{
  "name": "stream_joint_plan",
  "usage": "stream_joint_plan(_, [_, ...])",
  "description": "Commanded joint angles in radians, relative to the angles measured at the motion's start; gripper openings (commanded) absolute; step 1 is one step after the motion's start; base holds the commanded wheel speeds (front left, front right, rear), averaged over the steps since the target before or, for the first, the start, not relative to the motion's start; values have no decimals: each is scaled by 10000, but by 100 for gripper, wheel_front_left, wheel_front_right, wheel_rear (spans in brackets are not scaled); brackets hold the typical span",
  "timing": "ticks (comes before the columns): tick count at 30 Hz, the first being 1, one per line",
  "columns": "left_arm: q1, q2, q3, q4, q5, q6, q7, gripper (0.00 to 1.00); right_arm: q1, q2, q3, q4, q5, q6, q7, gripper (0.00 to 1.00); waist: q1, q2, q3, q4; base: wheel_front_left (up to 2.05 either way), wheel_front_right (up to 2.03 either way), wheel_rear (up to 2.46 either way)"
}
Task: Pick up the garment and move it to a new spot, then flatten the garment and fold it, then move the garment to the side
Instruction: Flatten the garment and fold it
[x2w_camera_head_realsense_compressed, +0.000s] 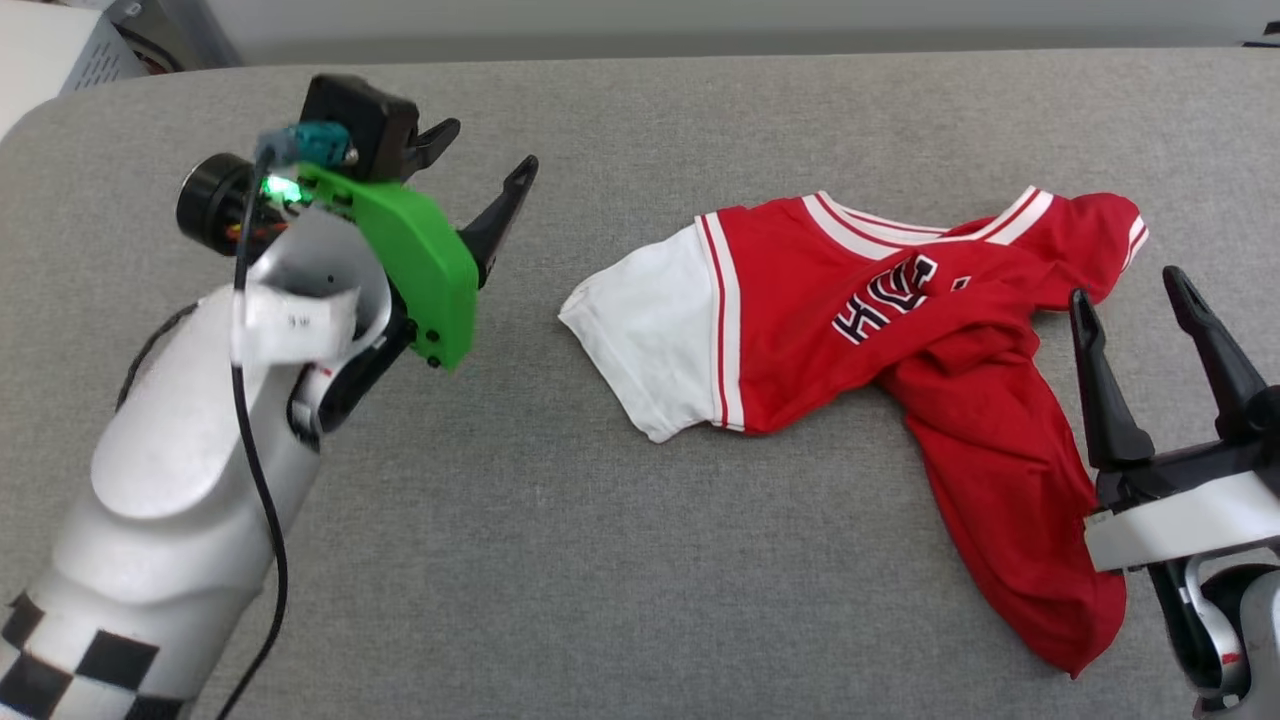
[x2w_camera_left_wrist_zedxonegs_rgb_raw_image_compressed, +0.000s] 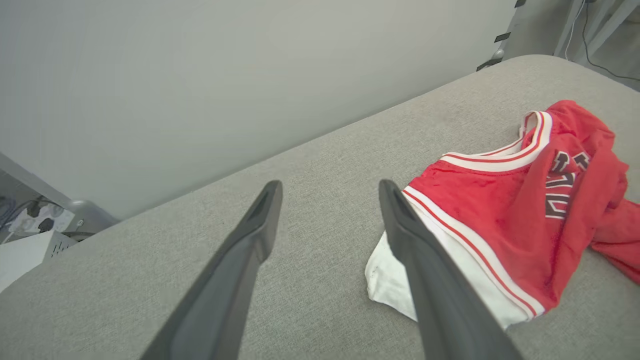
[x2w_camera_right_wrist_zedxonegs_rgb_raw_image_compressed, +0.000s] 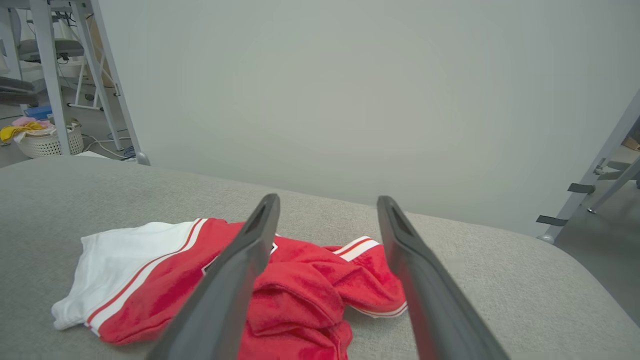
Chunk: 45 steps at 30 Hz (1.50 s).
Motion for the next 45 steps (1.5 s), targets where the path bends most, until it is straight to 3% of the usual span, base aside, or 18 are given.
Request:
stream_joint_plan(1, [-459,114,-264,142,-547,-26,554,100,186,85,27,-136,-119,-7,-8,100,0,0,312,-249,0,0,0])
stream_joint_plan(6, [-1817,397,-1588,760,-2268,-27,2960,100,281,280,238,-188,-190,-7,-48,100,0,0,794,-587,0,0,0])
stream_joint_plan(12, [-2976,478,-3200,1547,-2868,-27,4530,100,-131,340,491,29,-259,-7,-296,100,0,0,1404,-1012,0,0,0])
stream_joint_plan(26, [-3125,746,-6222,3078,-3351,-28,4531,100,-753,485,685,658,-361,-7,-779,100,0,0,2003,-1451,0,0,0])
stream_joint_plan(27, [-3116,754,-6393,3059,-3483,-28,4412,11,-766,487,670,681,-382,-7,-789,100,0,0,1973,-1423,0,0,0])
stream_joint_plan(28, [-3127,763,-6470,3056,-3582,-28,4233,0,-773,469,658,701,-396,-7,-797,100,0,0,1940,-1391,0,0,0])
stream_joint_plan(37, [-3345,1409,-6531,2987,-3629,-28,1118,0,-435,376,317,791,-475,-7,-761,100,0,0,1176,-921,0,0,0])
stream_joint_plan(45, [-2537,2486,-6236,3617,-3952,90,147,0,-10,366,17,676,-470,-7,-579,100,0,0,751,-433,0,0,0])
